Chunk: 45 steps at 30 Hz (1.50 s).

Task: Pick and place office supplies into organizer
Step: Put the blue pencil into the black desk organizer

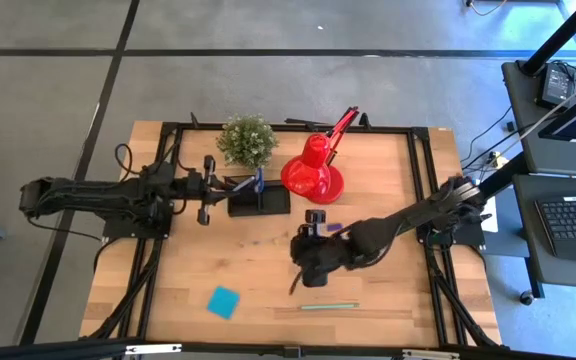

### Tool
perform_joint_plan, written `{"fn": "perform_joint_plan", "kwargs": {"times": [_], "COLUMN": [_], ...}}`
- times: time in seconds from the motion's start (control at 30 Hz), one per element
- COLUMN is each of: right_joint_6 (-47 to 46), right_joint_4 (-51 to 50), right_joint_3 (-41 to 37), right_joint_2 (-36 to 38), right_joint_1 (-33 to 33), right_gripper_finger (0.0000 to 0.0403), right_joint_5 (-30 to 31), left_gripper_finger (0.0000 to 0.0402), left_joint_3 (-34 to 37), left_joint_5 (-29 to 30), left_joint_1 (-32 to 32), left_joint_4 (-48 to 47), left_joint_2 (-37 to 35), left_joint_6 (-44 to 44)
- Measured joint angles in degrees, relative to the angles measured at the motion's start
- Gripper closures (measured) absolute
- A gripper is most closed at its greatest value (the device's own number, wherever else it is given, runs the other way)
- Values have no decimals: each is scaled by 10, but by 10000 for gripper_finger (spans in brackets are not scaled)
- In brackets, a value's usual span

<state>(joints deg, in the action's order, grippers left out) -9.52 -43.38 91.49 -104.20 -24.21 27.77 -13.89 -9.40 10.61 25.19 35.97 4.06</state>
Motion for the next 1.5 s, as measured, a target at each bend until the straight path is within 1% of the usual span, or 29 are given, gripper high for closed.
{"fn": "perform_joint_plan", "kwargs": {"times": [0.07,0.37,0.5,0.67,0.8,0.93,1.1,1.23,1.33,1.5], "right_joint_6": [26,84,95,105,118,105,87,94,99,101], "right_joint_4": [67,313,414,476,517,533,535,535,534,532], "right_joint_3": [-57,-340,-444,-525,-559,-563,-563,-563,-563,-563], "right_joint_2": [44,245,317,387,421,438,435,433,433,433], "right_joint_1": [5,15,26,34,40,54,61,62,62,62], "right_gripper_finger": [262,262,262,262,262,262,262,262,262,262], "right_joint_5": [-13,-22,-18,-21,-18,-18,-20,-19,-20,-19], "left_gripper_finger": [386,386,386,386,386,386,387,387,387,387], "left_joint_3": [0,11,19,41,68,91,104,106,105,106], "left_joint_5": [-2,-2,-16,-21,-21,-22,-23,-23,-23,-21], "left_joint_1": [8,49,68,76,75,73,68,68,75,92], "left_joint_4": [-1,14,77,155,221,286,304,310,339,351], "left_joint_2": [0,26,57,113,158,188,210,225,237,264], "left_joint_6": [-1,1,-12,-33,-55,-65,-58,-32,-24,-12]}}
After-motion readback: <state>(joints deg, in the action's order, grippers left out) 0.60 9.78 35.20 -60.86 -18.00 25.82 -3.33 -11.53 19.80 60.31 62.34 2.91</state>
